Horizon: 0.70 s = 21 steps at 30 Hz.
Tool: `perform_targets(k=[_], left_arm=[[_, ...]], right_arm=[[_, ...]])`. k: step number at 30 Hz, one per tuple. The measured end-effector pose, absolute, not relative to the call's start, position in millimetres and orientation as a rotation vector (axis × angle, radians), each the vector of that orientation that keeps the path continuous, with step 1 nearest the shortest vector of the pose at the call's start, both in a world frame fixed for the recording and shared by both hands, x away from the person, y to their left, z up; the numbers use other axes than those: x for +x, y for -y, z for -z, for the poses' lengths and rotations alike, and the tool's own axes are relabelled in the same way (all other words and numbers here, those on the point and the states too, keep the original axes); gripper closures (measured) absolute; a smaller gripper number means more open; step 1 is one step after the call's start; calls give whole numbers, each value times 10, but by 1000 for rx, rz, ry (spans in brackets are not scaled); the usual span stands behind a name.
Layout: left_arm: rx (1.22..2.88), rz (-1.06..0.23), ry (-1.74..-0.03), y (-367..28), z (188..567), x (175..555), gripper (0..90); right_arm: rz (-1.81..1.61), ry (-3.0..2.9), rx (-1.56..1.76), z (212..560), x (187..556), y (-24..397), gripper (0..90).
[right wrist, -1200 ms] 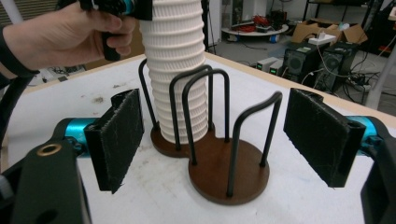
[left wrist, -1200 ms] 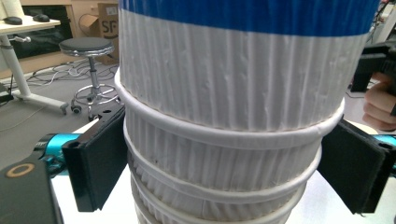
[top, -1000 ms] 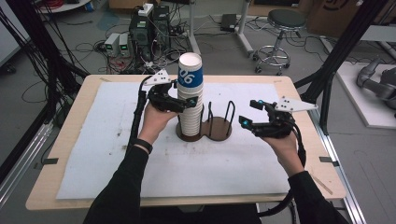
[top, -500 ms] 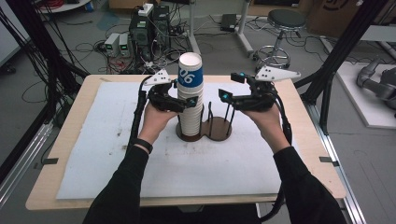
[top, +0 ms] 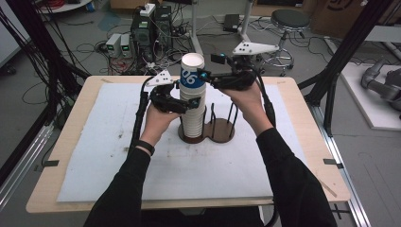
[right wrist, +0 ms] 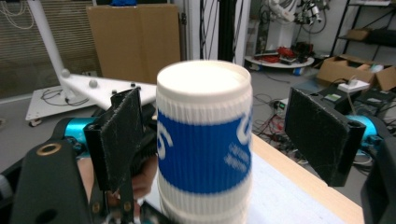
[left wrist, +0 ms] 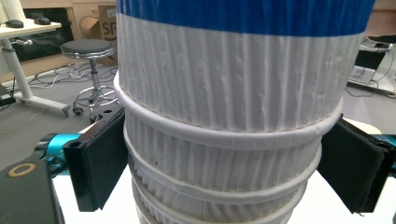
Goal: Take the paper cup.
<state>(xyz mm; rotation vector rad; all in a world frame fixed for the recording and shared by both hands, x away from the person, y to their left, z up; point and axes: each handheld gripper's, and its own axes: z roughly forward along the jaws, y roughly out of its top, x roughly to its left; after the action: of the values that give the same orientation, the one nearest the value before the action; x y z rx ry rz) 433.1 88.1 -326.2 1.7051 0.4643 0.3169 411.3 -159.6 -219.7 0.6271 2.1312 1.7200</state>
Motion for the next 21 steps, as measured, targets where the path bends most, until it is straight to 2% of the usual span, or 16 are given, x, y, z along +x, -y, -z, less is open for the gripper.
perform_targets(k=[10, 11, 13, 21], left_arm=[[1707, -316, -464, -884, 3259, 4334, 110], [1708, -315, -459, -884, 3259, 4334, 110], [1709, -317, -457, -884, 3258, 4337, 110], [1712, -320, -457, -881, 3254, 4335, 110]], right_arm=[[-1664, -2185, 685, 2182, 4260, 1338, 205], [-1671, -2184, 686, 2184, 4267, 1329, 216], [-1677, -2202, 662, 2188, 4269, 1319, 293], [-1664, -2196, 637, 2170, 4242, 1315, 303]])
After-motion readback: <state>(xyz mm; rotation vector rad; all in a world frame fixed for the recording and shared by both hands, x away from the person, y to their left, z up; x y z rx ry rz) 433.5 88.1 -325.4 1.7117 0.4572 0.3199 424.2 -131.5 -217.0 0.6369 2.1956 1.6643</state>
